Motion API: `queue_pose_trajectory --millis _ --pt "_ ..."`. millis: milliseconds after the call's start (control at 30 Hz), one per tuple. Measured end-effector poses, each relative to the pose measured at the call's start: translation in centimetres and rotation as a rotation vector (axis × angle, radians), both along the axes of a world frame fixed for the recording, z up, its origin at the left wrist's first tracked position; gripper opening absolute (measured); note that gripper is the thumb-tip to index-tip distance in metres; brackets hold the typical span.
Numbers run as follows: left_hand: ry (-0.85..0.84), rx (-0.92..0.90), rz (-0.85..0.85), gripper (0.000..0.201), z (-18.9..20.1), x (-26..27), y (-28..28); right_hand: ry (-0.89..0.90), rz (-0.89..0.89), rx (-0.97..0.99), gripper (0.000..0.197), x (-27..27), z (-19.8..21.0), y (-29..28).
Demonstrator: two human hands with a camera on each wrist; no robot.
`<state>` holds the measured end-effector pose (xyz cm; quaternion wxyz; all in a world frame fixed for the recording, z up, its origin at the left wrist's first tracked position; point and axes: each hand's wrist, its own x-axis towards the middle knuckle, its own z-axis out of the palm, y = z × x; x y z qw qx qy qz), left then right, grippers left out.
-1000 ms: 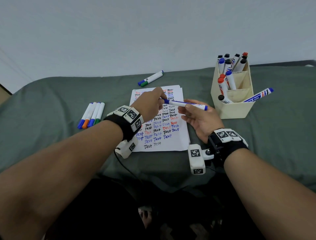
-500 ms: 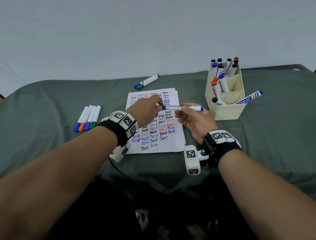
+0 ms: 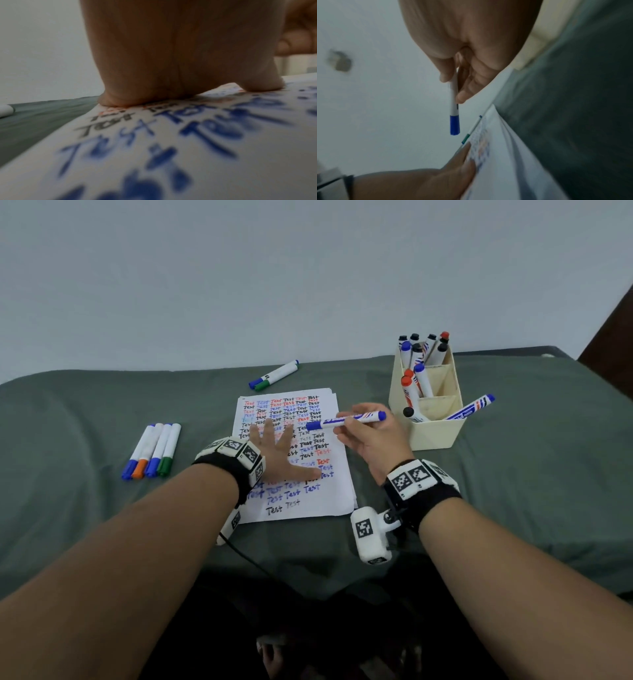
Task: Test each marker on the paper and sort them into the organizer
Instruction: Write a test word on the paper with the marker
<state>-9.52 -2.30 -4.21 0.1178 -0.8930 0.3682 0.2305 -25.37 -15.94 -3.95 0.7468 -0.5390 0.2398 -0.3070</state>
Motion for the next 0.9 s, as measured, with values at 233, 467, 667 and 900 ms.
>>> queue_pose_trajectory --millis 233,467,667,900 --pt "0.042 0.036 0.002 0.137 0.1 0.6 -0.2 0.025 -0.173 -0.673 0.052 -0.2 8.8 -3.5" --pt "0.063 0.037 -0.002 0.138 0.3 0.5 -0.1 0.122 -0.327 -0.973 0.058 -4.1 11.9 -8.6" --pt "0.065 0.05 -0.001 0.139 0.5 0.5 -0.2 0.0 -0.566 -0.901 0.05 -5.9 10.5 -9.9" --pt "0.074 0.042 0.0 0.144 0.3 0.6 -0.3 0.304 -0.429 -1.041 0.048 -6.6 8.2 -10.1"
